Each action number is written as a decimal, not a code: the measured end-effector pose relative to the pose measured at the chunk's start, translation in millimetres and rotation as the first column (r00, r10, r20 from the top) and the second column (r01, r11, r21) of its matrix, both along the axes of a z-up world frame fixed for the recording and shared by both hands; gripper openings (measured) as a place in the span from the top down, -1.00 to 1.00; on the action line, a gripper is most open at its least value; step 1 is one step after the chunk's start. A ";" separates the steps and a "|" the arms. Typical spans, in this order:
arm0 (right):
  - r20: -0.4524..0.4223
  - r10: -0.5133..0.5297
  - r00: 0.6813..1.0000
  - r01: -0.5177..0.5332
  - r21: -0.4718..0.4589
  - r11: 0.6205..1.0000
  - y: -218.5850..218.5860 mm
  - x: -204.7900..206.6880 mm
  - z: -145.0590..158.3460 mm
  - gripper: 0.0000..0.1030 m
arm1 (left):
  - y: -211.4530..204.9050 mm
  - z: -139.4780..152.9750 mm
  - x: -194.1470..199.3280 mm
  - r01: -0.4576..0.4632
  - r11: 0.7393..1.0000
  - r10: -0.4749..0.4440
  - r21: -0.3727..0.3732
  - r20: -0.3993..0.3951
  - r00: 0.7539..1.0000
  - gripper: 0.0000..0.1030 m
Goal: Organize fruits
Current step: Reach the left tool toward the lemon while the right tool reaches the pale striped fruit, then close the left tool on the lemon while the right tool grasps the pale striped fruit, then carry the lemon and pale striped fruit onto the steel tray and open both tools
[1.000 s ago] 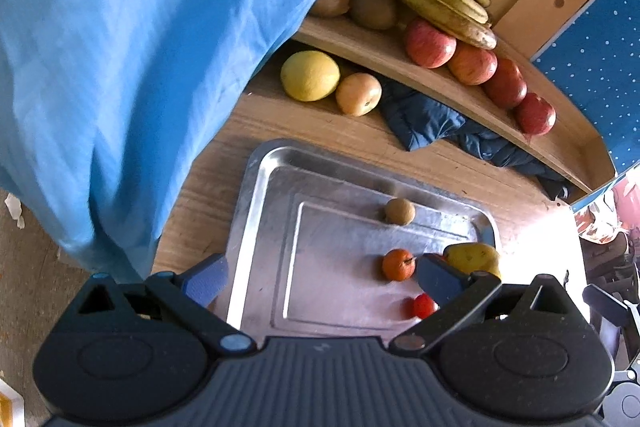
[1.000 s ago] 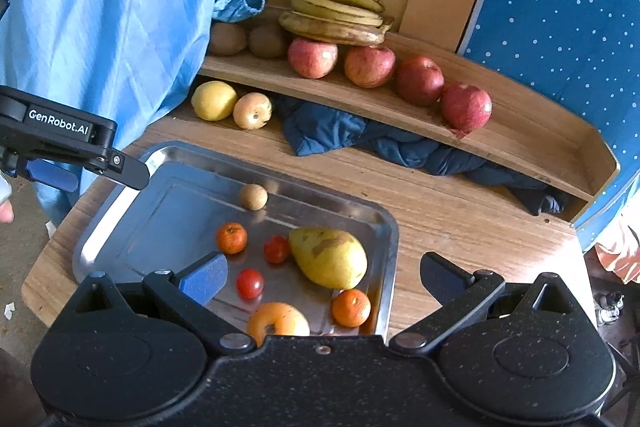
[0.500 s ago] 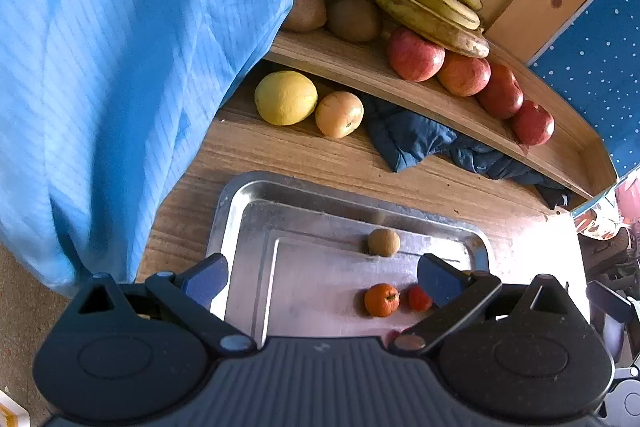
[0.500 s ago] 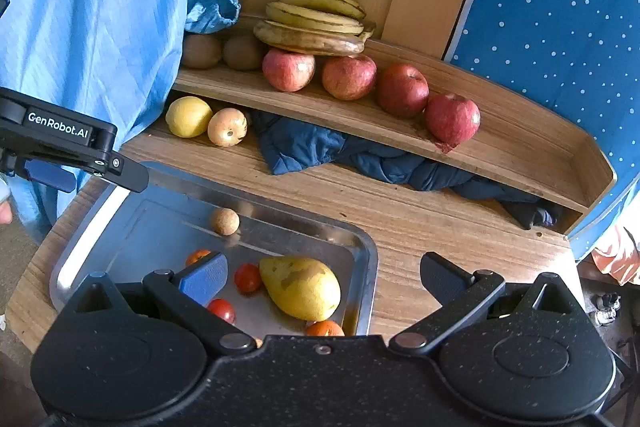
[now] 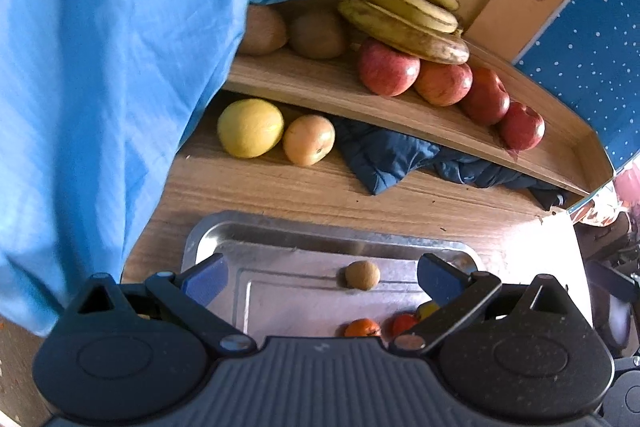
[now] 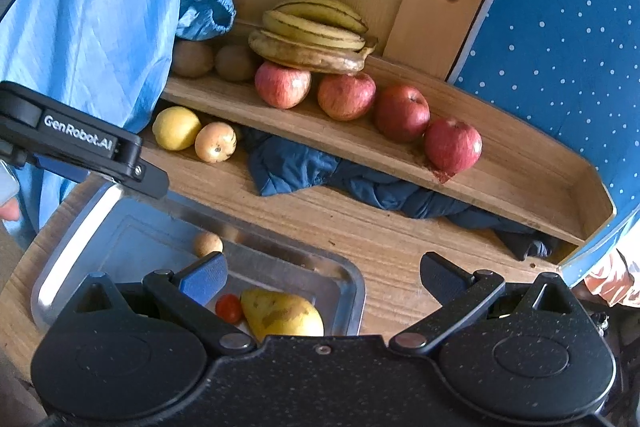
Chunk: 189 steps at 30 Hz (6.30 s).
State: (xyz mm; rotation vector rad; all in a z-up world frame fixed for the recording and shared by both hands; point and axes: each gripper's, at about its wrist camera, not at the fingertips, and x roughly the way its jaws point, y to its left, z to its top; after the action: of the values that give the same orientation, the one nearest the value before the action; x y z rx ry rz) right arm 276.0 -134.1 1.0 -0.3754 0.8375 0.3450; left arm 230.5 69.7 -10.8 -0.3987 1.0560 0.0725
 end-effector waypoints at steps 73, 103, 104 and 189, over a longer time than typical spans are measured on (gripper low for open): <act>-0.120 0.247 0.962 -0.220 0.204 0.954 83.5 113.3 -82.3 -0.75 | 74.0 -38.6 87.9 -0.156 0.986 0.160 0.053 -0.085 0.983 -0.80; -0.116 0.285 0.952 -0.251 0.239 0.938 124.3 148.7 -127.5 -0.30 | 93.5 -58.6 118.5 -0.216 0.976 0.213 -0.028 -0.083 0.973 -0.32; -0.116 0.288 0.951 -0.254 0.241 0.937 124.7 148.7 -128.5 -0.27 | 93.4 -56.8 114.4 -0.217 0.976 0.215 -0.027 -0.083 0.973 -0.30; -0.100 0.286 0.953 -0.258 0.226 0.939 64.8 5.6 -96.9 0.10 | 39.5 -40.2 -28.1 -0.143 0.988 0.136 -0.065 -0.100 0.986 -0.25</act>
State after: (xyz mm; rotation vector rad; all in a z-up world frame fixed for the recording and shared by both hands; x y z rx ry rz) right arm 281.6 -69.3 -96.0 -0.2719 0.8694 0.7179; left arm 202.3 109.2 -51.0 -0.5389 1.1259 0.1801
